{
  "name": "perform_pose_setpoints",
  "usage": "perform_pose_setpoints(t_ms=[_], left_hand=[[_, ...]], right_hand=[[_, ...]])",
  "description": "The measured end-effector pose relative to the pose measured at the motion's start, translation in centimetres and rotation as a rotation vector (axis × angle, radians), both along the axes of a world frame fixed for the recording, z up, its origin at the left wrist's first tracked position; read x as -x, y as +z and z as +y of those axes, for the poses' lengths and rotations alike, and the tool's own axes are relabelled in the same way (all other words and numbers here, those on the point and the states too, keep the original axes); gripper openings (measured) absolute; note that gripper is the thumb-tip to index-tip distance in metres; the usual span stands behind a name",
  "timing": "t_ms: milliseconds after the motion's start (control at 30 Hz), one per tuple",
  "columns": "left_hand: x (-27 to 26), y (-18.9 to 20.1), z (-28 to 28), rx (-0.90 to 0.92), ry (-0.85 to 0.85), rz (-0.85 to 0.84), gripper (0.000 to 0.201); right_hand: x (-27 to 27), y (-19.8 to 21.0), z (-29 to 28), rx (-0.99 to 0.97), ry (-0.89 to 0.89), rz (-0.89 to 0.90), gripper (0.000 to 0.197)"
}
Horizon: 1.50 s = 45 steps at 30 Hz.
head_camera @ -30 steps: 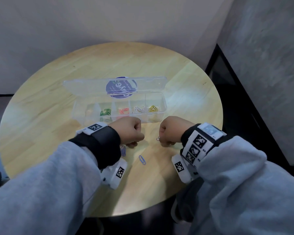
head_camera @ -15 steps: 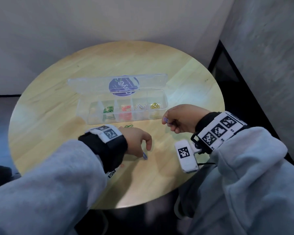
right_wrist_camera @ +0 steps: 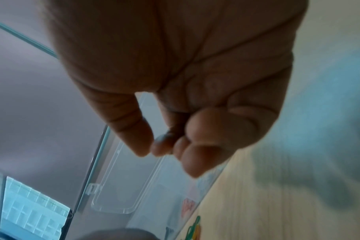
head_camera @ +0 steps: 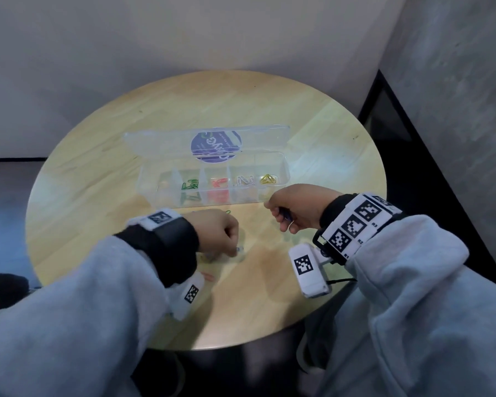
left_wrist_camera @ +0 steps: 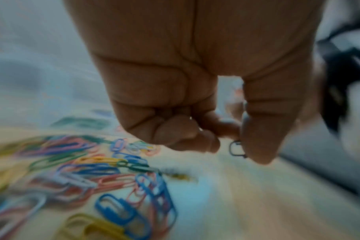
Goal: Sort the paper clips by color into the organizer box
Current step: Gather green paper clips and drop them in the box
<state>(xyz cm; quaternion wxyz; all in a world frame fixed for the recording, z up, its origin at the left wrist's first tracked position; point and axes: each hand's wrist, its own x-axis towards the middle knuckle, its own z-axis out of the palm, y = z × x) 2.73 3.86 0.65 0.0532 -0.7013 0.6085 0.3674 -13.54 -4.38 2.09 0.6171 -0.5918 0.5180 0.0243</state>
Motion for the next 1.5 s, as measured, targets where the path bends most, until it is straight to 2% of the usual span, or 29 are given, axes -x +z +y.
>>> perform_pose_setpoints(t_ms=[100,200,267,367,500,633,700,767,833,967,1100,1333,1500], left_hand=[[-3.3,1.0,1.1,0.098,0.303,0.400,0.026],[-5.7,1.7,2.4,0.191,0.689,0.798,0.032],[-7.0,2.0,3.0,0.238,0.848,0.897,0.031],[-8.3,1.8,3.5,0.245,0.936,0.913,0.030],[-9.0,0.9,3.8,0.160,0.952,0.836,0.031],[-8.8,0.6,3.2,0.074,0.909,0.706,0.025],[-8.3,0.6,2.8,0.046,0.781,0.550,0.015],[-7.8,0.4,2.5,0.082,0.540,0.360,0.006],[-7.1,0.1,2.6,0.112,0.356,0.202,0.006],[-5.6,-0.5,2.6,0.107,0.185,0.001,0.015],[-4.6,-0.5,2.6,0.120,0.124,-0.057,0.023],[-3.4,-1.0,2.6,0.097,0.032,-0.151,0.013],[-3.5,-1.5,2.5,0.105,0.006,-0.203,0.011]], right_hand=[[-0.8,0.0,0.4,0.081,0.082,0.032,0.029],[-2.2,-0.2,1.0,0.226,0.263,0.139,0.028],[-3.2,-0.4,1.5,0.339,0.382,0.219,0.025],[-4.7,-0.7,2.5,0.494,0.492,0.246,0.016],[-5.9,-1.5,3.2,0.593,0.614,0.292,0.011],[-6.9,-2.3,3.2,0.634,0.690,0.305,0.026],[-7.5,-2.4,3.1,0.677,0.738,0.289,0.030],[-8.0,-2.5,3.2,0.718,0.802,0.287,0.030],[-8.4,-2.7,3.5,0.732,0.867,0.296,0.031],[-8.4,-3.2,3.8,0.757,0.917,0.336,0.023],[-7.9,-3.2,3.8,0.755,0.909,0.357,0.014],[-7.5,-3.1,3.6,0.693,0.877,0.388,0.008],[-6.9,-2.4,2.7,0.613,0.760,0.323,0.011]])
